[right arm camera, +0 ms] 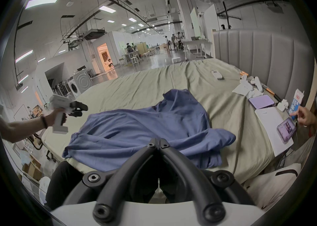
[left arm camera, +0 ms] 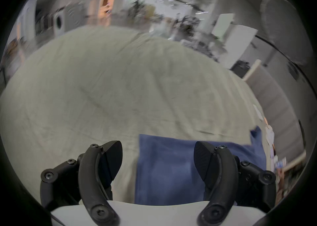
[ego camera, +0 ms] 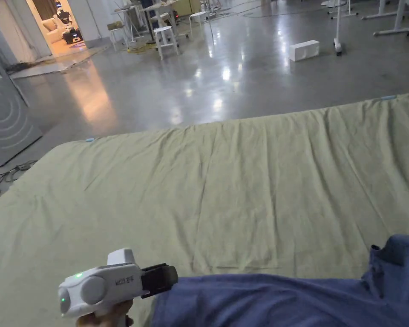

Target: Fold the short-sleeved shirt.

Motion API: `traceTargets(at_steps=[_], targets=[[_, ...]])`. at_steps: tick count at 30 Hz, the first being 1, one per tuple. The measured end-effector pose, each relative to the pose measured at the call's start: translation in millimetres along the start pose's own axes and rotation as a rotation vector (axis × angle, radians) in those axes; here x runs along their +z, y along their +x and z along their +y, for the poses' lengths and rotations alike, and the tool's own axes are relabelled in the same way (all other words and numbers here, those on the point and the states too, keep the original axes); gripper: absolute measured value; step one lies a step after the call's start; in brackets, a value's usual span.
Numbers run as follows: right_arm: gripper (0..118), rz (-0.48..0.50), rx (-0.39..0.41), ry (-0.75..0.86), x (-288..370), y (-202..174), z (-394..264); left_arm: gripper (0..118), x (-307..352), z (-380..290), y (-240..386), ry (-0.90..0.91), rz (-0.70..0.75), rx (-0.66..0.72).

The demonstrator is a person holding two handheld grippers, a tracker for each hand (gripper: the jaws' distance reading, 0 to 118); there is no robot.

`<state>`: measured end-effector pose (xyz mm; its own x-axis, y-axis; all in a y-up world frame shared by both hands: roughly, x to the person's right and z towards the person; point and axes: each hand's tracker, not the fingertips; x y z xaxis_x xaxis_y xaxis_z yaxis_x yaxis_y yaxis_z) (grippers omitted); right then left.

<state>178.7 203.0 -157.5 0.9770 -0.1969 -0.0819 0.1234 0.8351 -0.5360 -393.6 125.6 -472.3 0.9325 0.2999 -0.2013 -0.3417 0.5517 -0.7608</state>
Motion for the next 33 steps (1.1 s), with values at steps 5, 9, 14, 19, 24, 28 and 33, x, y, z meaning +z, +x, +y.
traceTargets(at_steps=[5, 9, 14, 19, 24, 28, 33], targets=[[0, -0.058, 0.017, -0.053, 2, 15, -1, 47, -33, -9, 16, -0.051, 0.152, -0.133], [0, -0.055, -0.022, -0.045, -5, 25, 8, 7, -30, -15, 44, -0.070, 0.168, -0.328], [0, -0.063, -0.014, -0.017, -33, 31, 40, 6, -50, -26, 69, -0.125, 0.240, -0.496], [56, -0.017, -0.002, -0.152, -132, 72, 107, 6, -57, -7, 59, -0.193, 0.209, -0.431], [85, -0.016, -0.004, -0.388, -263, 112, 143, 6, -51, -5, 58, -0.213, 0.174, -0.375], [85, -0.180, 0.067, -0.451, -316, 123, 142, 5, -48, 0, 54, -0.233, 0.144, -0.342], [39, -0.183, 0.111, -0.571, -337, 123, 122, 5, -45, 3, 35, -0.213, 0.050, -0.237]])
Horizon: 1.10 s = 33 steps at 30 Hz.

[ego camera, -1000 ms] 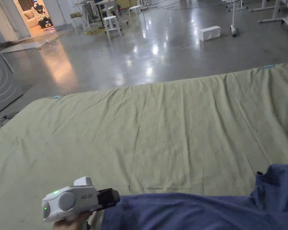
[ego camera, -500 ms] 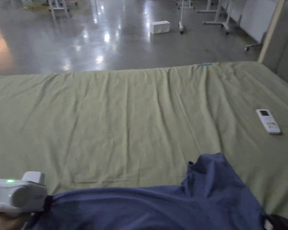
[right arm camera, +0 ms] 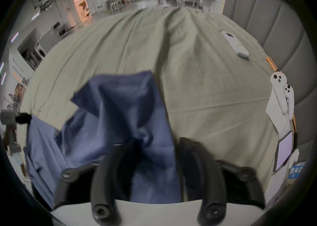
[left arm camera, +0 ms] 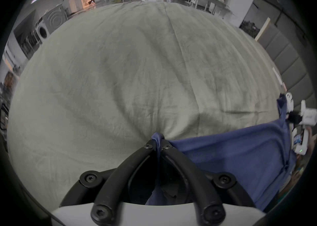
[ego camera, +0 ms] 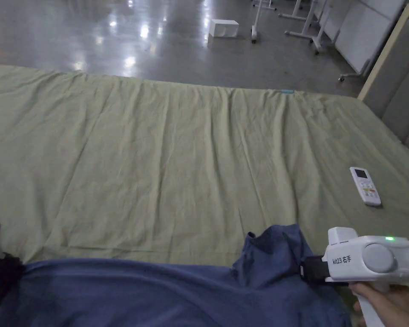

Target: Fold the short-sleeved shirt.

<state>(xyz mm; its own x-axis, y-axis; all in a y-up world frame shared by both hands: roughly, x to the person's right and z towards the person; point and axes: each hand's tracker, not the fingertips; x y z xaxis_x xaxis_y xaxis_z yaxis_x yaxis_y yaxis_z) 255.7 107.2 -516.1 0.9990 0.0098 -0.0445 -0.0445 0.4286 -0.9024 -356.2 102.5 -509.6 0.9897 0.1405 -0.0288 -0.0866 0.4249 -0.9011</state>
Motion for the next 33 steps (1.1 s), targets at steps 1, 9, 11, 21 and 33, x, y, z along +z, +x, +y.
traceTargets(at_steps=[1, 9, 11, 21, 33], targets=[[32, -0.041, 0.042, 0.049, 5, -6, -5, 5, 0, -2, -1, 0.011, -0.011, 0.019], [1, 0.077, -0.063, 0.143, 44, -3, -6, 5, 51, -15, -14, 0.196, -0.188, 0.104], [1, 0.140, -0.071, 0.240, 84, 2, -18, 5, 95, -24, -16, 0.335, -0.258, 0.060], [1, 0.184, -0.133, 0.382, 226, 18, -190, 5, 213, -188, -56, 0.340, -0.274, 0.078], [15, 0.111, -0.199, 0.270, 160, 0, -261, 23, 137, -259, -71, 0.231, -0.201, 0.177]])
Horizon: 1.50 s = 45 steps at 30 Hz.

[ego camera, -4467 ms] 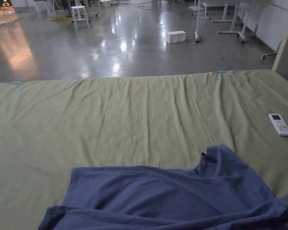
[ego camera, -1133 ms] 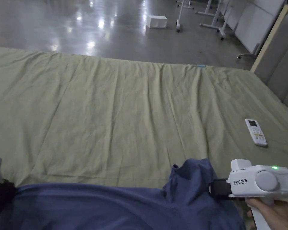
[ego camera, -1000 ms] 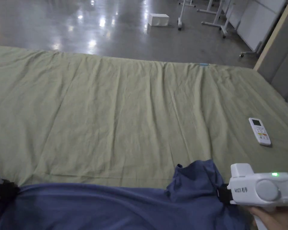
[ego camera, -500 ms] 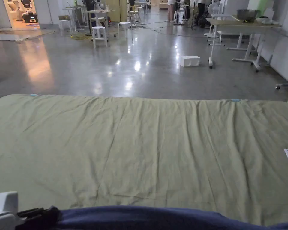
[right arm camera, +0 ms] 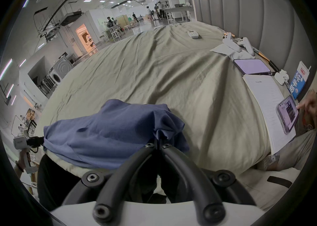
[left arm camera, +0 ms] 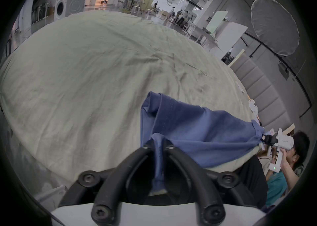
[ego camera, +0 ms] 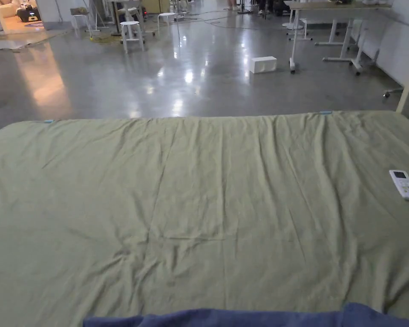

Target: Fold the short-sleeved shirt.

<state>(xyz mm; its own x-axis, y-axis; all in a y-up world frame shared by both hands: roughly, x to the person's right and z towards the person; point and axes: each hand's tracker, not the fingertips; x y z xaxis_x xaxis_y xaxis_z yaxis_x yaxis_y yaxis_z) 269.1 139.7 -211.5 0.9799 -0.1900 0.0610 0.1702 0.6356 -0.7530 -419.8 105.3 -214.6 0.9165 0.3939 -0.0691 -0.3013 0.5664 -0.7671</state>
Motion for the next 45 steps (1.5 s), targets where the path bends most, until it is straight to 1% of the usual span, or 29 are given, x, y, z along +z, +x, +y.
traceTargets(at_steps=[1, 2, 3, 4, 5, 7, 9, 12, 14, 15, 16, 18, 19, 20, 21, 22, 23, 24, 25, 26, 28, 32, 35, 38, 40, 42, 43, 44, 45], targets=[[39, -0.007, 0.008, 0.014, 1, 0, -2, 43, 3, -1, 2, 0.019, 0.022, 0.001], [72, -0.013, 0.008, 0.046, 5, -1, -4, 75, 7, 1, 1, 0.038, 0.049, -0.005], [87, -0.033, 0.010, 0.073, 11, 0, -4, 83, 11, 5, -1, 0.030, 0.062, -0.017], [89, -0.058, -0.014, 0.104, 19, 5, -4, 82, 19, 9, -1, 0.032, 0.075, -0.027], [87, -0.072, -0.045, 0.142, 32, 5, -3, 83, 36, 10, 8, 0.072, 0.108, -0.070], [87, -0.056, -0.060, 0.246, 64, -2, 0, 83, 68, 14, 23, 0.171, 0.129, -0.171], [88, -0.039, -0.061, 0.336, 96, -12, -1, 83, 105, 7, 50, 0.285, 0.186, -0.225], [88, -0.028, -0.015, 0.451, 132, -46, -8, 82, 145, -11, 87, 0.499, 0.205, -0.216], [88, -0.035, 0.012, 0.513, 146, -72, -14, 82, 158, -26, 114, 0.618, 0.251, -0.259], [88, -0.029, 0.048, 0.530, 150, -86, -15, 81, 162, -32, 128, 0.648, 0.281, -0.277], [88, -0.023, 0.084, 0.542, 145, -89, -20, 80, 164, -35, 139, 0.673, 0.325, -0.294], [86, -0.008, 0.124, 0.560, 147, -108, -20, 72, 163, -38, 155, 0.660, 0.319, -0.363], [82, 0.014, 0.140, 0.565, 148, -116, -19, 63, 165, -39, 161, 0.648, 0.309, -0.401], [70, 0.027, 0.147, 0.568, 144, -115, -22, 41, 165, -39, 166, 0.600, 0.301, -0.437], [56, 0.036, 0.156, 0.578, 144, -120, -22, 18, 162, -38, 168, 0.561, 0.335, -0.438], [43, 0.031, 0.158, 0.581, 143, -124, -21, 6, 162, -40, 170, 0.562, 0.337, -0.431], [25, 0.029, 0.161, 0.577, 143, -127, -20, 6, 166, -43, 169, 0.573, 0.314, -0.432], [13, 0.030, 0.164, 0.572, 141, -128, -21, 0, 169, -44, 169, 0.559, 0.258, -0.433], [2, 0.031, 0.168, 0.573, 141, -128, -21, 0, 171, -45, 169, 0.549, 0.239, -0.413], [0, 0.037, 0.165, 0.578, 141, -128, -22, 0, 171, -47, 170, 0.560, 0.247, -0.404], [0, 0.080, 0.134, 0.554, 142, -130, -22, 0, 173, -47, 169, 0.550, 0.233, -0.410], [0, 0.073, 0.147, 0.551, 141, -131, -21, 0, 168, -44, 162, 0.534, 0.208, -0.392], [0, 0.078, 0.131, 0.543, 142, -130, -23, 0, 162, -38, 152, 0.514, 0.185, -0.321], [0, 0.135, 0.036, 0.531, 141, -126, -25, 0, 154, -31, 136, 0.488, 0.161, -0.268], [0, 0.140, 0.026, 0.518, 139, -126, -27, 0, 140, -24, 117, 0.440, 0.125, -0.219], [0, 0.137, 0.040, 0.503, 136, -127, -30, 25, 115, -16, 85, 0.358, 0.045, -0.119], [0, 0.136, 0.048, 0.491, 134, -127, -31, 34, 99, -13, 65, 0.318, -0.004, -0.036], [0, 0.138, 0.055, 0.480, 134, -128, -32, 34, 83, -12, 44, 0.291, -0.047, 0.058], [0, 0.142, 0.063, 0.467, 133, -129, -34, 62, 65, -9, 24, 0.243, -0.099, 0.164]])
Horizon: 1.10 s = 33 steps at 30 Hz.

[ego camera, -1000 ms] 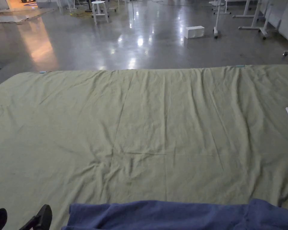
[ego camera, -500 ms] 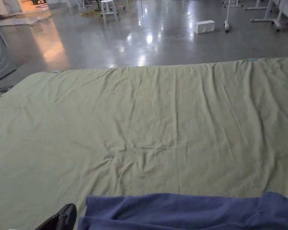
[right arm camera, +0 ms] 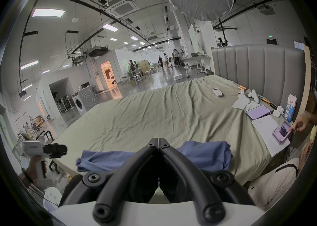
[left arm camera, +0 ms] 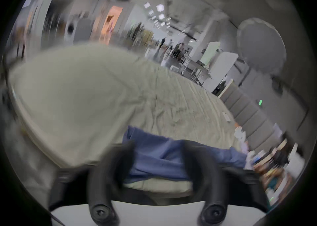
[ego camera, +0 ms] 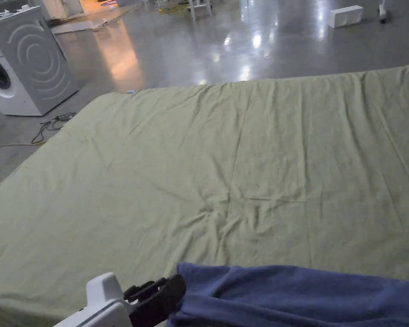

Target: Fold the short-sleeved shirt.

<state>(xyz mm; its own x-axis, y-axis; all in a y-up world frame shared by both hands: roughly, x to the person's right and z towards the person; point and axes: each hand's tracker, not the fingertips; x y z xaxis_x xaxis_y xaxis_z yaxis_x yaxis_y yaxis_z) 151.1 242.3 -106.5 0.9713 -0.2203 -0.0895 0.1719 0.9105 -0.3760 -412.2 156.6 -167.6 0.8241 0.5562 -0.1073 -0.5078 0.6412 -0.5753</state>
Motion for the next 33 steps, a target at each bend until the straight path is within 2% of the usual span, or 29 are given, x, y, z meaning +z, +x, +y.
traceTargets(at_steps=[1, 2, 4, 6, 8, 11, 13, 14, 15, 16, 17, 18, 20, 23, 26, 28, 31, 33], targets=[[0, 0.002, 0.006, -0.011, 1, 0, -2, 82, -16, 0, -22, -0.054, -0.039, 0.098], [0, 0.002, 0.012, -0.019, 2, 0, -3, 97, -27, -2, -37, -0.085, -0.045, 0.160], [0, -0.007, 0.027, -0.038, 4, -1, -6, 98, -48, -8, -62, -0.126, -0.083, 0.250], [0, -0.017, 0.035, -0.060, 5, 1, -9, 98, -63, -11, -76, -0.149, -0.036, 0.290], [0, -0.025, 0.031, -0.075, 6, 4, -11, 98, -68, -8, -75, -0.129, -0.133, 0.286], [0, -0.032, 0.015, -0.090, 6, 6, -11, 98, -82, 0, -74, -0.187, -0.224, 0.381], [0, -0.034, 0.010, -0.093, 5, 7, -11, 97, -94, 0, -69, -0.210, -0.225, 0.378], [0, -0.037, 0.013, -0.092, 5, 7, -10, 89, -99, 2, -68, -0.219, -0.218, 0.387], [0, -0.045, 0.018, -0.088, 5, 6, -9, 66, -101, 5, -69, -0.218, -0.227, 0.419], [0, -0.048, 0.022, -0.085, 6, 5, -8, 23, -103, 7, -65, -0.242, -0.237, 0.453], [0, -0.048, 0.024, -0.082, 7, 5, -7, 9, -107, 8, -63, -0.244, -0.207, 0.450], [0, -0.047, 0.024, -0.081, 7, 6, -7, 9, -109, 9, -57, -0.245, -0.154, 0.406], [0, -0.050, 0.028, -0.088, 8, 6, -7, 9, -115, 11, -53, -0.319, -0.200, 0.353], [0, -0.070, 0.044, -0.097, 13, 7, -10, 9, -109, 15, -41, -0.280, -0.177, 0.299], [0, -0.072, 0.046, -0.113, 17, 9, -12, 8, -93, 26, -46, -0.183, -0.113, 0.354], [0, -0.081, 0.052, -0.117, 16, 7, -10, 8, -78, 32, -55, -0.114, -0.141, 0.390], [0, -0.081, 0.032, -0.126, 15, 9, -12, 8, -53, 47, -59, -0.072, -0.038, 0.266], [0, -0.081, 0.020, -0.128, 14, 9, -14, 8, -36, 56, -77, -0.055, -0.019, 0.328]])
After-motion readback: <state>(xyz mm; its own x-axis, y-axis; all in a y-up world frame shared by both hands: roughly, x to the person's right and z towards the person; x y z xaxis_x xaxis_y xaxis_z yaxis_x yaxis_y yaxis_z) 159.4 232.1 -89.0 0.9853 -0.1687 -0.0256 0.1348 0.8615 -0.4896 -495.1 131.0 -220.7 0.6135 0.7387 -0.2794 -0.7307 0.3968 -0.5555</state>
